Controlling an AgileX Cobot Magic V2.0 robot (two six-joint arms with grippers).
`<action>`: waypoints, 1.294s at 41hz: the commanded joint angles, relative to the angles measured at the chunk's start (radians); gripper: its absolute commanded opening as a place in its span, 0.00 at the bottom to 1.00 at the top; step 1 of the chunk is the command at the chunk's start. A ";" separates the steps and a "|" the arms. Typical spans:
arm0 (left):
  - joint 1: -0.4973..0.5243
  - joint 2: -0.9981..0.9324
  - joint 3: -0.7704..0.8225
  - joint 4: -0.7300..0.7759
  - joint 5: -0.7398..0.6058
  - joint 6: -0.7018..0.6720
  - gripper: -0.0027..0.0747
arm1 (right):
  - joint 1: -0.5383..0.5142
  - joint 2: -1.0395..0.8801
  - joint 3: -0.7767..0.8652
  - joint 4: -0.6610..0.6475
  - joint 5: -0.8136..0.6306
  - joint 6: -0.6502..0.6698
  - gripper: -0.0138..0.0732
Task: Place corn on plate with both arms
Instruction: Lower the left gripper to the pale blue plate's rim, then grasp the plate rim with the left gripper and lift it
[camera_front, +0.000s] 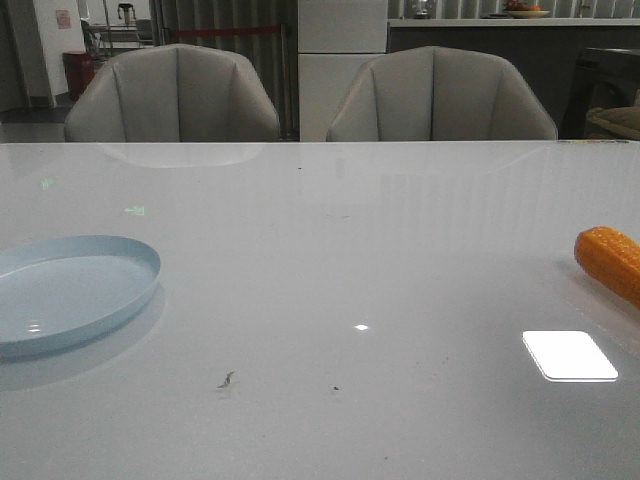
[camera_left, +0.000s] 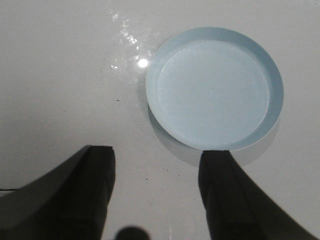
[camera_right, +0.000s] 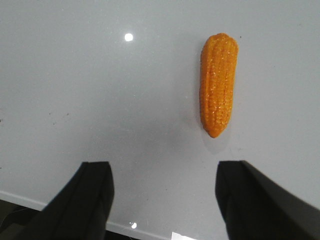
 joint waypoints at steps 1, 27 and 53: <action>-0.001 0.068 -0.063 -0.016 -0.068 0.003 0.61 | -0.002 0.004 -0.034 -0.002 -0.035 0.002 0.79; -0.001 0.623 -0.392 -0.016 -0.074 0.003 0.61 | -0.002 0.023 -0.034 -0.002 -0.070 0.054 0.79; -0.001 0.890 -0.402 -0.045 -0.081 0.003 0.56 | -0.002 0.023 -0.034 -0.002 -0.070 0.054 0.79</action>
